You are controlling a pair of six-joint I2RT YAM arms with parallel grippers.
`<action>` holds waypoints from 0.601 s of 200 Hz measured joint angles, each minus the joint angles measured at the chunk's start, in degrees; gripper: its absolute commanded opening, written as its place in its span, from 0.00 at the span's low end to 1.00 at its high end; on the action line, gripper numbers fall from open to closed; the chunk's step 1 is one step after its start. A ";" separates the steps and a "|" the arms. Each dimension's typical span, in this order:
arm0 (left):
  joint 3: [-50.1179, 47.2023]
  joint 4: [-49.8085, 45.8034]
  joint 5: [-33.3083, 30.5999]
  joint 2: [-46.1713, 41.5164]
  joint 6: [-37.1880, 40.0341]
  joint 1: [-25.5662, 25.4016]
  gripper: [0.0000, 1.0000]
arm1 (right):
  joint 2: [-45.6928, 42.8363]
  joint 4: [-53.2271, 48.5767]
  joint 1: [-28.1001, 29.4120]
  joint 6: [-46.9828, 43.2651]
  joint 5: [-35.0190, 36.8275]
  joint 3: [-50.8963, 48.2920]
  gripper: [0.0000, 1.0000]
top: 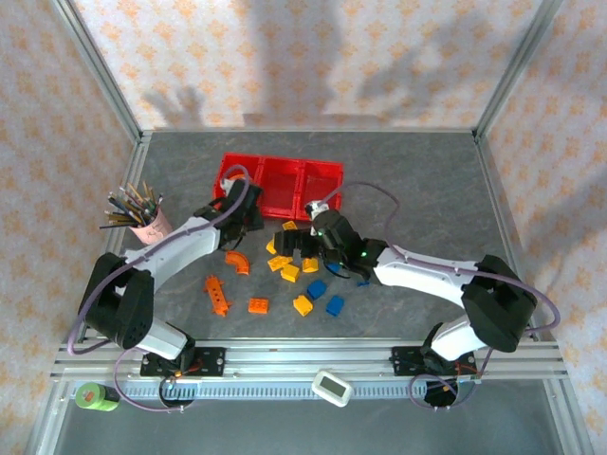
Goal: Sort the legos into containers by color
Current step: Place the lego in the container.
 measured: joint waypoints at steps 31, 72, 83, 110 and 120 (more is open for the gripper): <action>7.48 1.73 -1.44 4.98 -0.63 5.05 0.31 | 0.02 -0.07 -2.43 0.04 0.44 0.68 1.00; 18.64 3.32 -1.05 17.46 -0.61 8.81 0.32 | 0.02 -0.46 -4.33 0.00 0.48 0.68 1.00; 21.77 3.26 -0.94 20.61 -0.68 9.33 0.36 | 0.02 -0.52 -4.42 -0.04 0.48 0.68 1.00; 26.12 2.95 -0.72 24.70 -0.66 9.97 0.49 | 0.02 -1.11 -4.44 -0.44 0.46 0.68 1.00; 26.53 2.82 -0.68 25.05 -0.52 10.16 0.51 | 0.02 -1.36 -4.44 -0.63 0.46 0.68 1.00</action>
